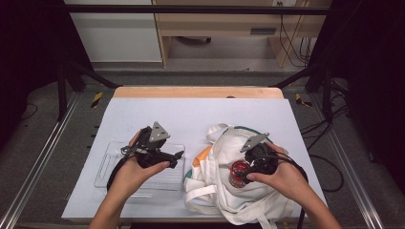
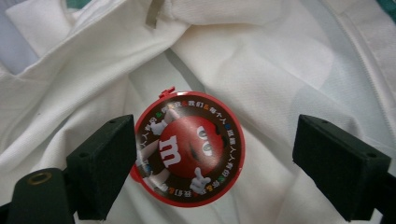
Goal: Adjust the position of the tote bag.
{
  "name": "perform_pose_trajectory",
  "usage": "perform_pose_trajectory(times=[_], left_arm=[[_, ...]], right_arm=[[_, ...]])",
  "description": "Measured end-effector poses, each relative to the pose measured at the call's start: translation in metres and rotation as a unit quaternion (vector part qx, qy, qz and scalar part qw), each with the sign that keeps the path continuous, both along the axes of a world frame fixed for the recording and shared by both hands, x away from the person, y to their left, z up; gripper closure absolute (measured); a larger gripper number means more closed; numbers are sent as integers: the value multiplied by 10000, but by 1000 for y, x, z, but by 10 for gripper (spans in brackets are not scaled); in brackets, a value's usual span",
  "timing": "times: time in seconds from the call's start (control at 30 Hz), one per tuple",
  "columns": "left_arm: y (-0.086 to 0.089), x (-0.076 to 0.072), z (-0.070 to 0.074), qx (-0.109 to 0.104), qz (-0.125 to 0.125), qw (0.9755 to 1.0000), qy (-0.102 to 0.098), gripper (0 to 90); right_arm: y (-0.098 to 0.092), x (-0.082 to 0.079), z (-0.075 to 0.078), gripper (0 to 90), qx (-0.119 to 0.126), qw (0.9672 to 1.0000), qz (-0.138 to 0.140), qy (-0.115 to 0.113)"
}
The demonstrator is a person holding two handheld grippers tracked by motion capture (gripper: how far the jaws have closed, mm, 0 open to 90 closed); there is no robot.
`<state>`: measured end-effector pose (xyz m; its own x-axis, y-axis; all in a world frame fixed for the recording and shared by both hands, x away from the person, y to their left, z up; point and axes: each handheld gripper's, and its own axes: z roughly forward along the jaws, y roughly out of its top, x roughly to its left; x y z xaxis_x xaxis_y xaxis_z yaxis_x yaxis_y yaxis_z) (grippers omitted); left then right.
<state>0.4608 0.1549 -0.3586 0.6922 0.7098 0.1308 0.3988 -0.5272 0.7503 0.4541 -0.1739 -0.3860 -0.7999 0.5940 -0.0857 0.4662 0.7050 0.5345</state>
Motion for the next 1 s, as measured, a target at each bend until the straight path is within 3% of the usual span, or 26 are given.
perform_pose_trajectory(times=[0.3,1.0], left_arm=[[22,-5,-5,-78,157,9998,71,102],[37,-8,-2,-203,269,9994,69,101]], right_arm=[[4,-5,-7,133,-69,9998,154,140],[3,-1,-24,130,-2,9994,214,289]])
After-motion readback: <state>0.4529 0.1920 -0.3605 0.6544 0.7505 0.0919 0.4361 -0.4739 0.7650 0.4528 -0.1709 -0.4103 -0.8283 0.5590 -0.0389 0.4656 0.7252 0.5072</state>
